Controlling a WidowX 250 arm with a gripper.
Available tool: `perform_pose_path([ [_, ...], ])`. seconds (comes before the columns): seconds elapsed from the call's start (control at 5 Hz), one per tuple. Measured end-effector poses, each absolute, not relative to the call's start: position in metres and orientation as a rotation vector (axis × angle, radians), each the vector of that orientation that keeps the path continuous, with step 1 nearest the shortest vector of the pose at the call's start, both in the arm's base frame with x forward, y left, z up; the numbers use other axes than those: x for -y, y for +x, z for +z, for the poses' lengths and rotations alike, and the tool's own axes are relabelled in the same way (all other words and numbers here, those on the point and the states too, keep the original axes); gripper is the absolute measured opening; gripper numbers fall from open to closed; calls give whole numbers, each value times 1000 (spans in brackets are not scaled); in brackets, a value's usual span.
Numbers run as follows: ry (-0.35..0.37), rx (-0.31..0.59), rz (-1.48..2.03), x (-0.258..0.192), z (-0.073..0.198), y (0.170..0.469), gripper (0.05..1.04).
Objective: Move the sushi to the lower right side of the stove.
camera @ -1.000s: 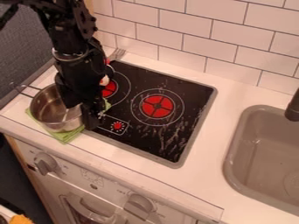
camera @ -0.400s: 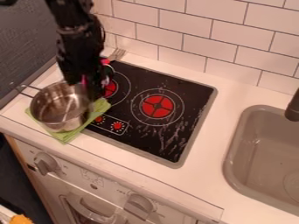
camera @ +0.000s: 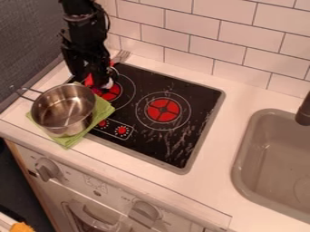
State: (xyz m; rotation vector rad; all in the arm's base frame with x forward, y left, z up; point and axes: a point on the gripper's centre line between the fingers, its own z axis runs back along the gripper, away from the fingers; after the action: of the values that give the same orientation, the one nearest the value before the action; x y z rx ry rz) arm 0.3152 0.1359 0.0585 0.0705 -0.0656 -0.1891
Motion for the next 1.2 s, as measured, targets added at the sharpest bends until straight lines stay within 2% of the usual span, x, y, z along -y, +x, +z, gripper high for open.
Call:
perform_pose_path([
  [0.2, 74, 65, -127, -160, 51, 324, 1001],
  [0.4, 50, 64, -81, -165, 39, 333, 1001],
  [0.8, 55, 69, -111, -130, 36, 351, 1001],
  [1.0, 122, 101, -42, -131, 71, 345, 1001],
  [1.2, 128, 114, -4, -132, 76, 343, 1001],
])
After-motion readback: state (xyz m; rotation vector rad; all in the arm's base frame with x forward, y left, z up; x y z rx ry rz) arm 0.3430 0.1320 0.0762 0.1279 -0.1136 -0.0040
